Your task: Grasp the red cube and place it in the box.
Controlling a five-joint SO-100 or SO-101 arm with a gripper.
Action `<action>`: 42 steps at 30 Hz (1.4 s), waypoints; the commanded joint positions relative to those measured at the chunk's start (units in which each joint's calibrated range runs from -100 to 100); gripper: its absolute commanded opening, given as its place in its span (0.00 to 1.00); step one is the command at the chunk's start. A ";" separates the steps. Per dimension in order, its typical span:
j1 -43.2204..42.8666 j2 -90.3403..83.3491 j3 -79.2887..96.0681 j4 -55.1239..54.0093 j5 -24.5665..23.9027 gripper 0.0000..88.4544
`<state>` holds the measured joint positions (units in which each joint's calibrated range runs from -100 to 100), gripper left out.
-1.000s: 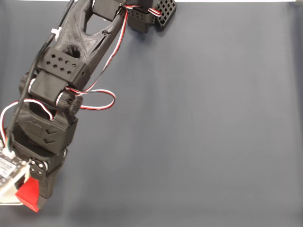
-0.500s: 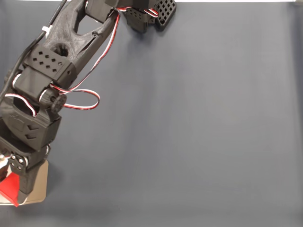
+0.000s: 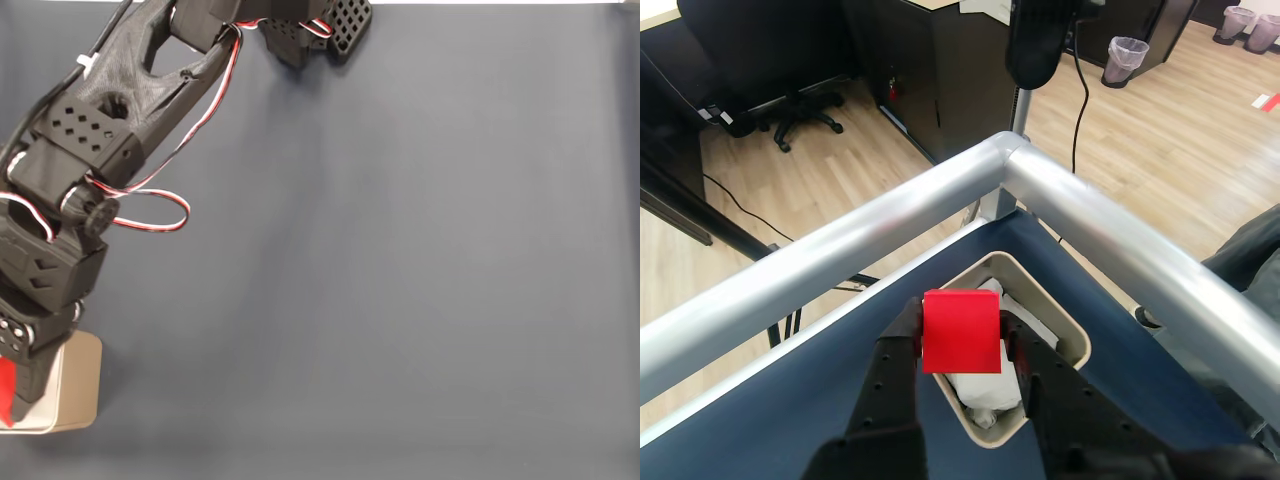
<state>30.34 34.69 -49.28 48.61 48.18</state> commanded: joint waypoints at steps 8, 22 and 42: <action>2.47 -0.21 -3.83 -1.39 1.07 0.08; 3.04 -0.73 -3.73 -1.56 1.17 0.08; 2.97 -1.85 -3.19 -1.31 1.22 0.08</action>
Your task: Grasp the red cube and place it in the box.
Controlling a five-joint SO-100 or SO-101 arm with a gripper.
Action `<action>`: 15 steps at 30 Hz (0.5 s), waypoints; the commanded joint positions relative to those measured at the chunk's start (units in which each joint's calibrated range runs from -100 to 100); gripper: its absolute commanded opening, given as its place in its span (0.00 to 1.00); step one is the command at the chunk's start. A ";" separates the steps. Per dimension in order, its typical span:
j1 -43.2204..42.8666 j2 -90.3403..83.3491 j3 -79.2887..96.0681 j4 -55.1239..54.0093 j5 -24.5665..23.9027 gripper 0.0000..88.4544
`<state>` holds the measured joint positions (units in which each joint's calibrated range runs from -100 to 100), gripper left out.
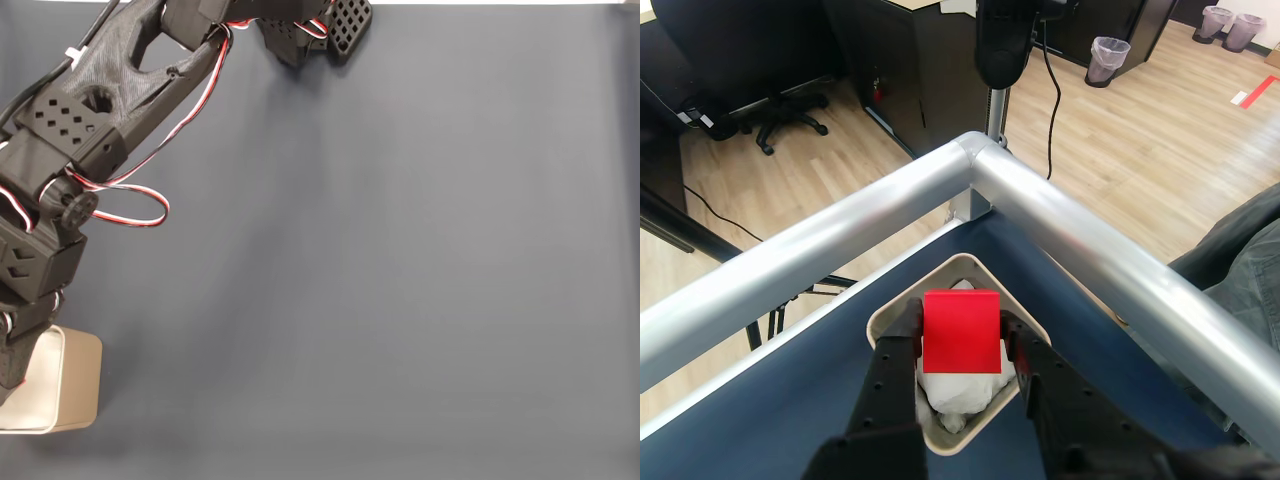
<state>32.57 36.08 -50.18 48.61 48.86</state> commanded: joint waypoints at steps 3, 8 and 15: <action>0.74 -3.33 -2.28 -1.31 0.49 0.08; 0.74 -3.59 -2.10 0.49 0.24 0.29; 0.88 -4.19 -1.92 2.54 1.51 0.67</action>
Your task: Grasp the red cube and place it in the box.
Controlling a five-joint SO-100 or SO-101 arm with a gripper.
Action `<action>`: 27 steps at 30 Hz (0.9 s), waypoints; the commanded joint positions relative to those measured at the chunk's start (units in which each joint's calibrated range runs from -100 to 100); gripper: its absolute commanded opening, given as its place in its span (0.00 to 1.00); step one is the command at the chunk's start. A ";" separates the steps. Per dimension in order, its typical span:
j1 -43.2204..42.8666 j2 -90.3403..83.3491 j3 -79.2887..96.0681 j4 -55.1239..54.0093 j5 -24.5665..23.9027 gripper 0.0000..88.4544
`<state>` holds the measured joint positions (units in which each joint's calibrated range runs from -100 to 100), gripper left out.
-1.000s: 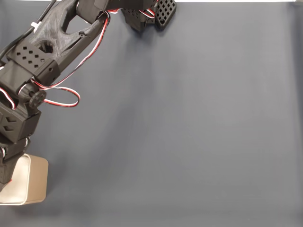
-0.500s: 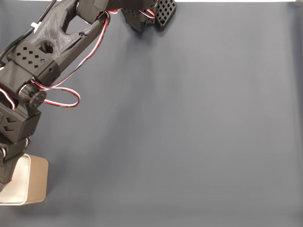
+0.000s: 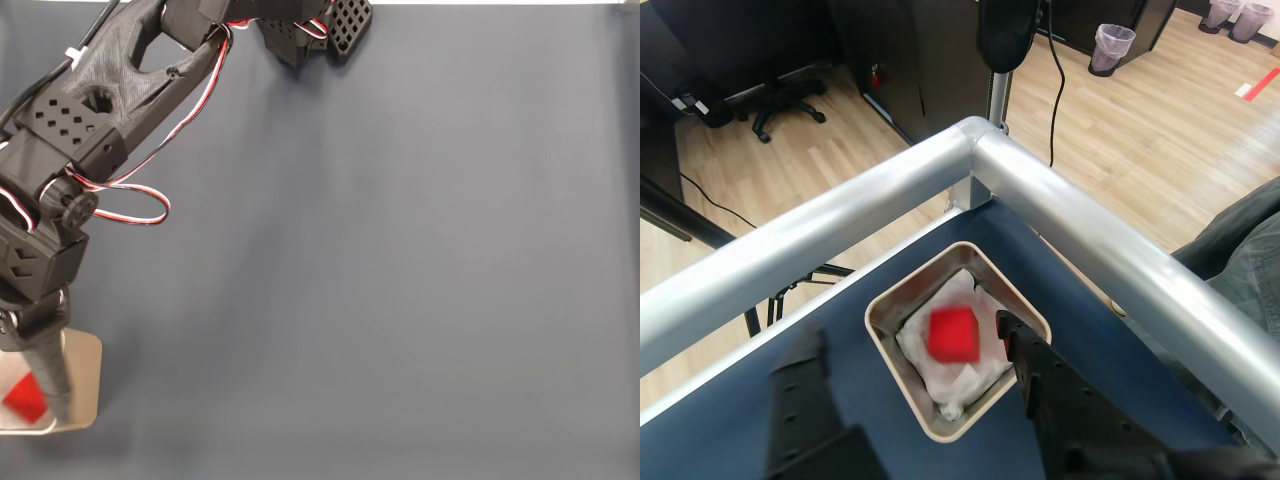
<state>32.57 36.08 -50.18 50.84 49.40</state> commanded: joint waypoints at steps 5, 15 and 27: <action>0.88 -4.45 -2.01 0.64 1.07 0.72; 0.88 -4.63 -2.01 0.15 0.88 0.73; 0.88 -4.63 -2.19 -0.59 0.54 0.73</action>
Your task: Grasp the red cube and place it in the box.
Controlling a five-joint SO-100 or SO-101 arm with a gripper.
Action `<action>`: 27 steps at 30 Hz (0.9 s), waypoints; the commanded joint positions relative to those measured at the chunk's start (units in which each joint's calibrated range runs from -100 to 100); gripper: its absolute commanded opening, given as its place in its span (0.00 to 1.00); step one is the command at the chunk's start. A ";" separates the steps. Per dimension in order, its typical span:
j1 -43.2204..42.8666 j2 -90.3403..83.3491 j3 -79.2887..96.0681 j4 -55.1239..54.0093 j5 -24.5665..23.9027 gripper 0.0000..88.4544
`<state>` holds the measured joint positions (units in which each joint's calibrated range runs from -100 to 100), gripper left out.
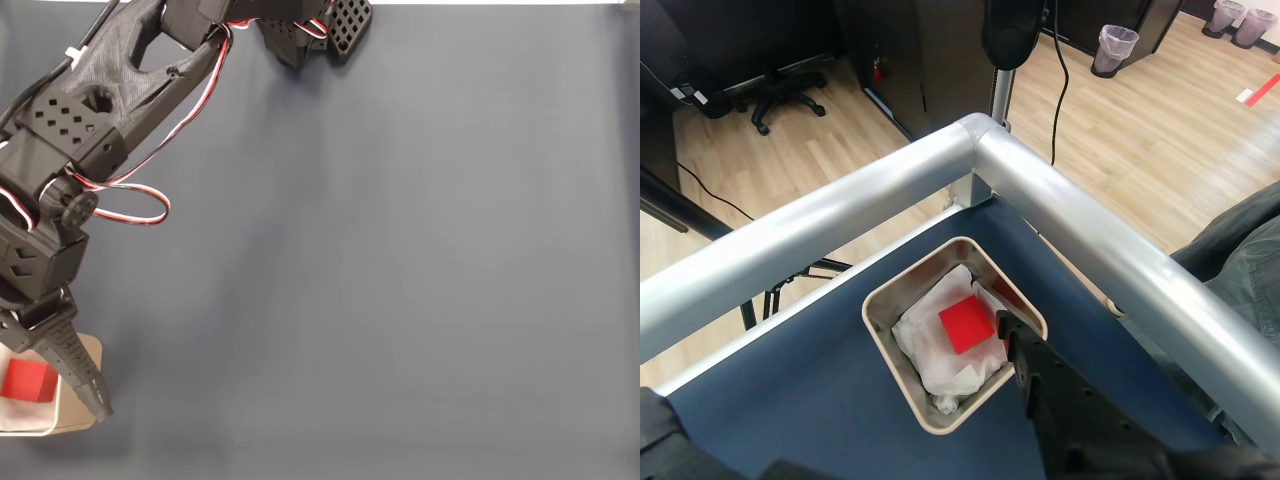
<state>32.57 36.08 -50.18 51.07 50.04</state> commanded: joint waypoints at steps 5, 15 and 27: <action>0.81 -4.45 -2.19 -1.07 -0.24 0.73; 0.10 -5.06 -1.55 -2.22 -0.20 0.37; -16.30 -38.86 40.51 -16.32 -0.49 0.00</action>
<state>22.63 10.99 -18.90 37.31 50.28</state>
